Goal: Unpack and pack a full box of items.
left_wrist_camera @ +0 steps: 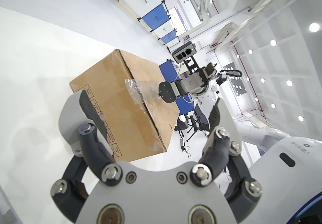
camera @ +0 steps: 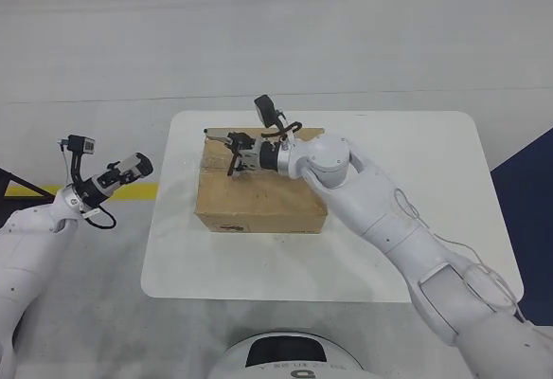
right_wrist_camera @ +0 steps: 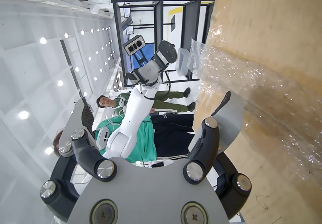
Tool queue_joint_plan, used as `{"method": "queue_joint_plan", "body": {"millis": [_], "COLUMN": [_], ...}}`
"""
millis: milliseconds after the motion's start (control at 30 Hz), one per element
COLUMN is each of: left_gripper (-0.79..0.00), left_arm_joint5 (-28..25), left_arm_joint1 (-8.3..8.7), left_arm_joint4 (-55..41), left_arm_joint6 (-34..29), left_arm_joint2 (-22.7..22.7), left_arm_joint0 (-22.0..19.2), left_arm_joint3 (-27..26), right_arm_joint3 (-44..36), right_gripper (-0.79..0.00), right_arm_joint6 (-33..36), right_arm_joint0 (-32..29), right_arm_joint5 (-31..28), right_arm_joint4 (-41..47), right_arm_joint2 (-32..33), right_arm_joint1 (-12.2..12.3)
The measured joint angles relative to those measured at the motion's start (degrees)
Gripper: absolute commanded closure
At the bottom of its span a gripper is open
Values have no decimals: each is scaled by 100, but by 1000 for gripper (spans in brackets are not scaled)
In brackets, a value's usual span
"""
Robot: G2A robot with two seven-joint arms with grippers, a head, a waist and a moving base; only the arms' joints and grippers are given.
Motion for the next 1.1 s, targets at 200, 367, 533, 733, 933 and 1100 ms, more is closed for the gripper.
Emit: {"method": "queue_joint_plan", "body": {"millis": [200,367,533,733,933,1100], "left_gripper": [-785,-785,-785,-785,-785,-785], "left_arm_joint5": [21,38,37,36,36,36], "left_arm_joint1": [9,6,7,6,7,7], "left_arm_joint4": [-26,-35,-34,-34,-34,-34], "left_arm_joint6": [-21,-37,-36,-36,-36,-36], "left_arm_joint2": [26,33,32,32,32,32], "left_arm_joint0": [6,-2,-1,-1,-1,-1], "left_arm_joint3": [12,16,16,16,16,16], "right_arm_joint3": [2,5,171,931,1687,2331], "right_gripper": [-785,-785,-785,-785,-785,-785], "right_arm_joint6": [-14,-16,-476,-637,-548,-370], "right_arm_joint0": [1,-1,-40,457,887,1221], "right_arm_joint5": [6,6,-146,-311,-510,-237], "right_arm_joint4": [6,8,270,570,737,848], "right_arm_joint2": [-2,0,23,-357,-781,-1044], "right_arm_joint1": [0,0,-111,-479,-901,-1241]}}
